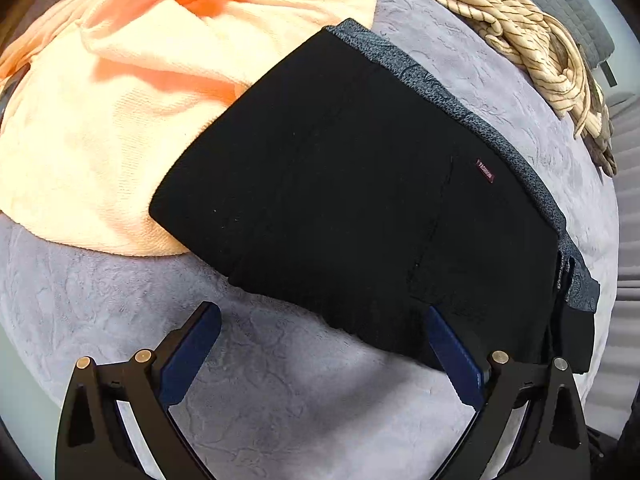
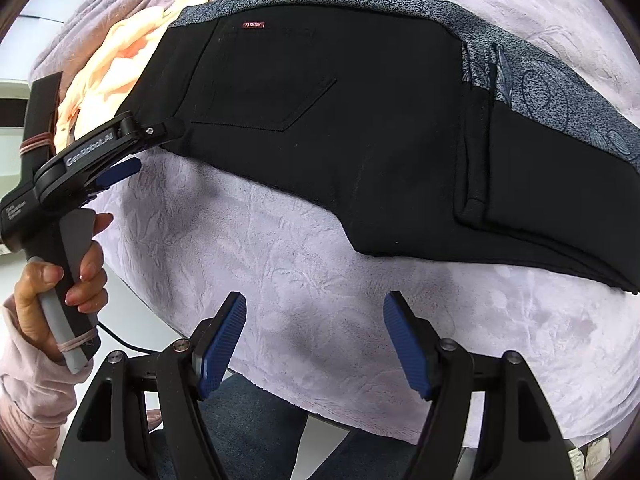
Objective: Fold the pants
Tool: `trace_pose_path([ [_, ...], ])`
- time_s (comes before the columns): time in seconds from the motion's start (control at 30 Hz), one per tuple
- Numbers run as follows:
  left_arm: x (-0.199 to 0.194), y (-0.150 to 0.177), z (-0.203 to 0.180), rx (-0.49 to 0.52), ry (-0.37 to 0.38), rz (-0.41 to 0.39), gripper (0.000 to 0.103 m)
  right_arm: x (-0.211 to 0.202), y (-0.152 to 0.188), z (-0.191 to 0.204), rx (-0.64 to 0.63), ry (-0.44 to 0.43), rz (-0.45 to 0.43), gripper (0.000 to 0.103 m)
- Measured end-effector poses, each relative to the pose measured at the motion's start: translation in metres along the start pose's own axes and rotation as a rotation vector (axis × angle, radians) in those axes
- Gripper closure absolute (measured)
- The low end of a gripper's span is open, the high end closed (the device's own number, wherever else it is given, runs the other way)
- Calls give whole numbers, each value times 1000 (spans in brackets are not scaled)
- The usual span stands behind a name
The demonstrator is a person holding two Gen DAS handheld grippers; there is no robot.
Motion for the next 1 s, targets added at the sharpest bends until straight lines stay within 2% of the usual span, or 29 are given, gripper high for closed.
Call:
trace_pose_path([
  [0.2,12,-2,3,-15,16,20,2,5,0,-1,7,-2,5,28],
  [0.47,9,-6,20,-98,165,12,2,8,2,-3,13,-7,14,28],
  [0.6,5,-4,29,-93,191,14,2,12,4,-4,20,-12,17,28],
  [0.7,13,-12,24,-126,198,23,2,14,5,-6,24,-15,21,28],
  [0.87,15,-19,22,-223,286,40,2,16,3,-4,18,-21,24,28],
  [1.0,-4,-16,5,-182,384,34,7,18,3,-1,12,-28,23,28],
])
Point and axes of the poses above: each gripper's, at about its wrist camera, not at the fingertips, and x roughly the way its jaws point, z to its left, y to its underside, the point moved 4 cm from there along x, roughly the way its jaws point, and after that the axes turned 15 degrees about -x, right-handed, at the moved point
